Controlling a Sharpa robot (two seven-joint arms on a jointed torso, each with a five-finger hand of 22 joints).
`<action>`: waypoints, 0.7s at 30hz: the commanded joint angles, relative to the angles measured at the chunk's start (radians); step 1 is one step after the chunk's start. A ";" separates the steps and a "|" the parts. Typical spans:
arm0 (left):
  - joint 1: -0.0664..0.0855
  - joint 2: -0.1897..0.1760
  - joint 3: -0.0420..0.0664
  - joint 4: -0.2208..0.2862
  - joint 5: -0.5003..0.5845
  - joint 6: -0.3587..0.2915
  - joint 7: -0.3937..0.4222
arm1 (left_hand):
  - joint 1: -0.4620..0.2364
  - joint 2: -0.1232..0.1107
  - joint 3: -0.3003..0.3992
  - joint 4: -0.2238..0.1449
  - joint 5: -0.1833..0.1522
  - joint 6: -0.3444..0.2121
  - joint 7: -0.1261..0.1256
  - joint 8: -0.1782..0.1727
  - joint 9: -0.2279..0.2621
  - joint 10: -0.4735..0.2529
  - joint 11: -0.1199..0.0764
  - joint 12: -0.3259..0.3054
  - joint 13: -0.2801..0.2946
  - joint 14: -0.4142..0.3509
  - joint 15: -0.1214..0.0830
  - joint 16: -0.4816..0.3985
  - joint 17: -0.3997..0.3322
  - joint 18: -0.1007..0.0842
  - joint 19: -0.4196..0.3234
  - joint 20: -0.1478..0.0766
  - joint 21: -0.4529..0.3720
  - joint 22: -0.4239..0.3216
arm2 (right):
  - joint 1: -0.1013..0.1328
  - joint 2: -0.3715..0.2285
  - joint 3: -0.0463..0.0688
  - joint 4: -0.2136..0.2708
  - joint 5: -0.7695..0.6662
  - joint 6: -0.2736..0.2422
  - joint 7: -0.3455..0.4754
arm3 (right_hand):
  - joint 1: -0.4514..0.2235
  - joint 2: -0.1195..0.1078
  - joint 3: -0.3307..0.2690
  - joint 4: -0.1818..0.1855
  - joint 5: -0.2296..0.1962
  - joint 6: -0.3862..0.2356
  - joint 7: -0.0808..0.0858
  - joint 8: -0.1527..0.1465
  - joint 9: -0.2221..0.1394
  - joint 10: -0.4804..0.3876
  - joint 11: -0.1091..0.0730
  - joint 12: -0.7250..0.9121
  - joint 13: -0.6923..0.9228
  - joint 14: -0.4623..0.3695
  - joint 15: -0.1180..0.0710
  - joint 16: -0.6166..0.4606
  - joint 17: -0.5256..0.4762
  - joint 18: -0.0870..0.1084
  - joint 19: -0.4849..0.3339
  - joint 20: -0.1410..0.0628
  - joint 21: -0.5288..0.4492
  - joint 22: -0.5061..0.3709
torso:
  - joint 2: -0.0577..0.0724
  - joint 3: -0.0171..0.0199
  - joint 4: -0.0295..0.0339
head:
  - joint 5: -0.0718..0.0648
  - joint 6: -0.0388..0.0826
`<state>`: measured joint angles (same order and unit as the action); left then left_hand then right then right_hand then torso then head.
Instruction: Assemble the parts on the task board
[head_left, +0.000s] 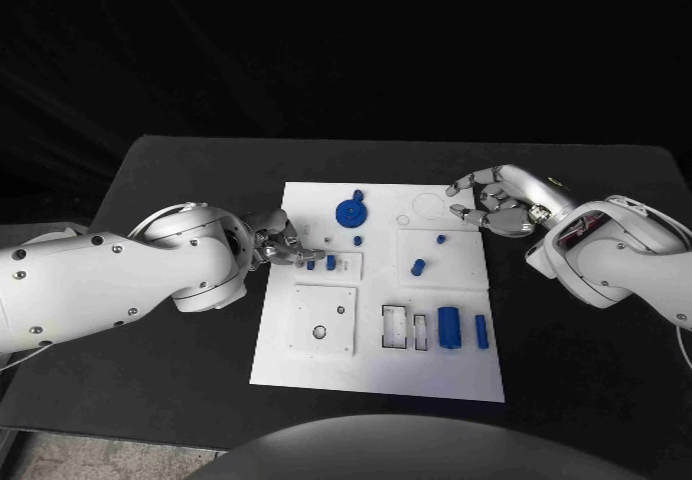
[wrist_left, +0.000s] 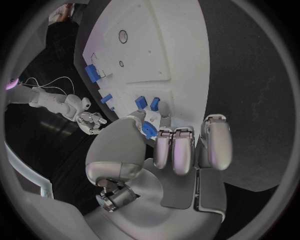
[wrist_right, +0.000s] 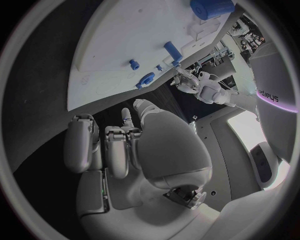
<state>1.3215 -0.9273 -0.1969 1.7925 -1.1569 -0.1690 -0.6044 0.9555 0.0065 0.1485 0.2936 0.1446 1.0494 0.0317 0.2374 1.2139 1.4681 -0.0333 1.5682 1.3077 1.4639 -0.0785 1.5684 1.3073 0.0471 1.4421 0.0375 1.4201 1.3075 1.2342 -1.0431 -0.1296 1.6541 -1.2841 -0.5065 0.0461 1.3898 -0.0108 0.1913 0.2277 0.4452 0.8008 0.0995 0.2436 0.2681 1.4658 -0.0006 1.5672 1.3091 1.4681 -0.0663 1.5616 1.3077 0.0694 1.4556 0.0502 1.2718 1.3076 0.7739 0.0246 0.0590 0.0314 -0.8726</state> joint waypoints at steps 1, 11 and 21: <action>-0.001 0.002 0.000 -0.003 0.015 0.002 0.009 | -0.014 0.005 -0.012 -0.001 -0.002 0.011 0.000 0.005 0.003 0.103 0.002 0.003 0.263 0.107 0.006 0.002 0.263 -0.002 0.000 0.005 -0.006 0.197 | -0.001 0.001 0.000 0.000 0.000 0.008 -0.001 | 0.009 0.000 0.007 0.002 0.002 0.005 0.000 -0.005 -0.002 0.105 0.004 0.004 0.262 0.099 0.008 -0.004 0.253 -0.004 -0.005 0.001 -0.006 0.177 | 0.000 -0.0002 0.0000 | -0.001 0.000; 0.000 -0.003 0.001 -0.004 0.015 -0.048 0.029 | -0.015 0.024 -0.054 -0.002 0.022 0.017 -0.010 0.054 0.051 0.103 -0.006 0.003 0.263 0.107 0.000 0.002 0.263 -0.002 0.005 -0.001 -0.005 0.201 | -0.002 0.000 0.000 0.001 0.000 -0.007 0.007 | 0.010 0.000 0.008 0.001 0.004 0.005 0.000 -0.005 -0.002 0.105 0.004 0.004 0.262 0.099 0.008 -0.004 0.253 -0.004 -0.005 0.001 -0.007 0.177 | 0.002 -0.0014 0.0009 | -0.004 0.000; 0.048 -0.012 0.044 0.008 -0.067 -0.120 0.200 | -0.007 0.041 -0.177 -0.002 -0.042 -0.081 0.011 0.082 0.106 0.093 0.013 -0.009 0.255 0.107 0.015 0.002 0.263 0.014 -0.055 0.009 -0.079 0.180 | 0.017 -0.005 0.000 0.025 -0.006 -0.047 0.022 | 0.011 -0.001 0.009 0.000 0.006 0.006 0.001 -0.004 -0.002 0.105 0.005 0.004 0.262 0.099 0.008 -0.003 0.254 -0.004 -0.004 0.001 -0.005 0.177 | 0.005 0.0017 0.0007 | -0.003 0.000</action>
<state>1.3643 -0.9396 -0.1553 1.7961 -1.1733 -0.2344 -0.5107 0.9346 0.0457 -0.0228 0.2921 0.0983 0.9774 0.0408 0.3177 1.3082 1.4648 -0.0259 1.5637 1.3078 1.4664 -0.0683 1.5684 1.3081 0.0470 1.3943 0.0453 1.3498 1.3073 1.2495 -1.0479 -0.1296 1.6729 -1.2827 -0.5277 0.0525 1.3898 -0.0108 0.1966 0.2277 0.4452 0.8008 0.0995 0.2436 0.2675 1.4658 -0.0006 1.5672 1.3092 1.4681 -0.0663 1.5616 1.3075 0.0693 1.4556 0.0502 1.2718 1.3074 0.7768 0.0247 0.0597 0.0281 -0.8726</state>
